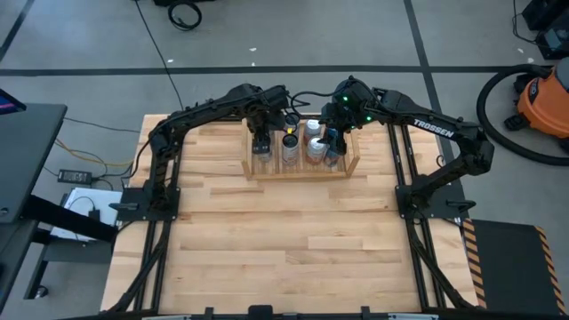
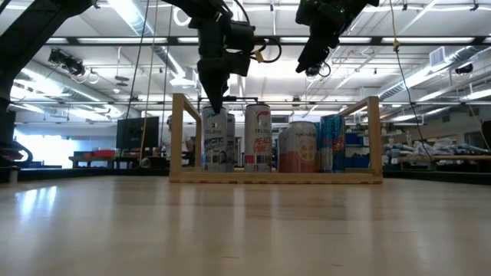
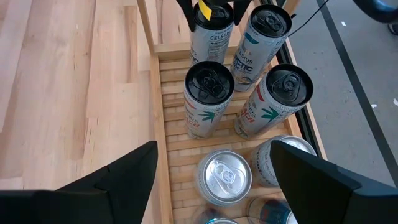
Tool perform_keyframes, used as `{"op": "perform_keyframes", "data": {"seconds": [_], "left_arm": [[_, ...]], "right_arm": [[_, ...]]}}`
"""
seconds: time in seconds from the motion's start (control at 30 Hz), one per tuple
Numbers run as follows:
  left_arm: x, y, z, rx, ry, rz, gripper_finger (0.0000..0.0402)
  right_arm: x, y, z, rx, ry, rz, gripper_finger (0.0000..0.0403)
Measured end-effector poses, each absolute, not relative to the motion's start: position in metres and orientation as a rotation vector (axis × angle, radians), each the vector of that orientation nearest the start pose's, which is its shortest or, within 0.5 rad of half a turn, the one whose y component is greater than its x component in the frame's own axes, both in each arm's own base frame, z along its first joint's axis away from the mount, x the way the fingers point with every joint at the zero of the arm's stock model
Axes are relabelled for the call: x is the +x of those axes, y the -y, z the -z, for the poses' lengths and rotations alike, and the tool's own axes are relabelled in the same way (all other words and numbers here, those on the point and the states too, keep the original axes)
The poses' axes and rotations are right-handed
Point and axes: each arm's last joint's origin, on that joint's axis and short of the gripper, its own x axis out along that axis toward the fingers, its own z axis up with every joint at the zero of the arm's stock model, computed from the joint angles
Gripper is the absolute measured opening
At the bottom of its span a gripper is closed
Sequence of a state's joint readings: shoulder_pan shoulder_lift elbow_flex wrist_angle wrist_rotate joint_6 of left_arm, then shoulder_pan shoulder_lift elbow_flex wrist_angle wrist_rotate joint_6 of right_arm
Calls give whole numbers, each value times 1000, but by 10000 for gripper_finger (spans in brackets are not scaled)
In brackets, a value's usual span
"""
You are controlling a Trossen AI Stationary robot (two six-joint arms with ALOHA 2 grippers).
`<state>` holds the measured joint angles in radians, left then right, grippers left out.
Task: Place canned beverage on shelf
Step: Put the white pink soda can into the shelf
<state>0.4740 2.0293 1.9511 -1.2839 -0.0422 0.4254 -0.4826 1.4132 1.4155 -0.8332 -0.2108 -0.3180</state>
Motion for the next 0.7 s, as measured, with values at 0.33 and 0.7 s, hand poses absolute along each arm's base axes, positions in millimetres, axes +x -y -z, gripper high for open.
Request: {"op": "perform_keyframes", "data": {"seconds": [0.33,0.7], "left_arm": [[364,-184,-287,98,-1385,-116,248],[367,-178,-287,144,-1398,-127,249]], "right_arm": [[258,128,-354,-17,-812,128,320],[258,128,-354,-17,-812,128,321]]}}
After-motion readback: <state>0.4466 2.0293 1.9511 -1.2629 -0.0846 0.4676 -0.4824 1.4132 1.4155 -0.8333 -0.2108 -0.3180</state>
